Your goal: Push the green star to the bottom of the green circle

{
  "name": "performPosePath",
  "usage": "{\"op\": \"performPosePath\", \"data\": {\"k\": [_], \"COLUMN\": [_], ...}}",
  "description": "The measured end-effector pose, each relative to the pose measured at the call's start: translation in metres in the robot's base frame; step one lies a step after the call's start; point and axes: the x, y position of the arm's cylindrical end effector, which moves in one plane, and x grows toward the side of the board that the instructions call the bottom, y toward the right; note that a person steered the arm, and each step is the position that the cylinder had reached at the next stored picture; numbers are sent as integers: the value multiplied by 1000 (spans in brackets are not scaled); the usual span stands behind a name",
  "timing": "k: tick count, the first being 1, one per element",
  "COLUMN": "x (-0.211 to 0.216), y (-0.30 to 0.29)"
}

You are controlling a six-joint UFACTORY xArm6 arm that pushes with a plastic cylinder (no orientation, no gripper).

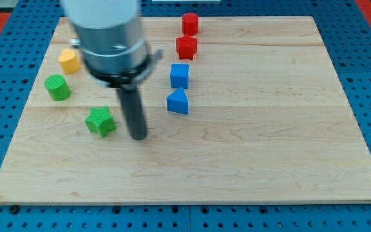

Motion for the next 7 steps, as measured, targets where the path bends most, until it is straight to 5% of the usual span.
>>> {"op": "performPosePath", "data": {"k": [3,7], "x": [-26,-58], "y": [-104,-94]}}
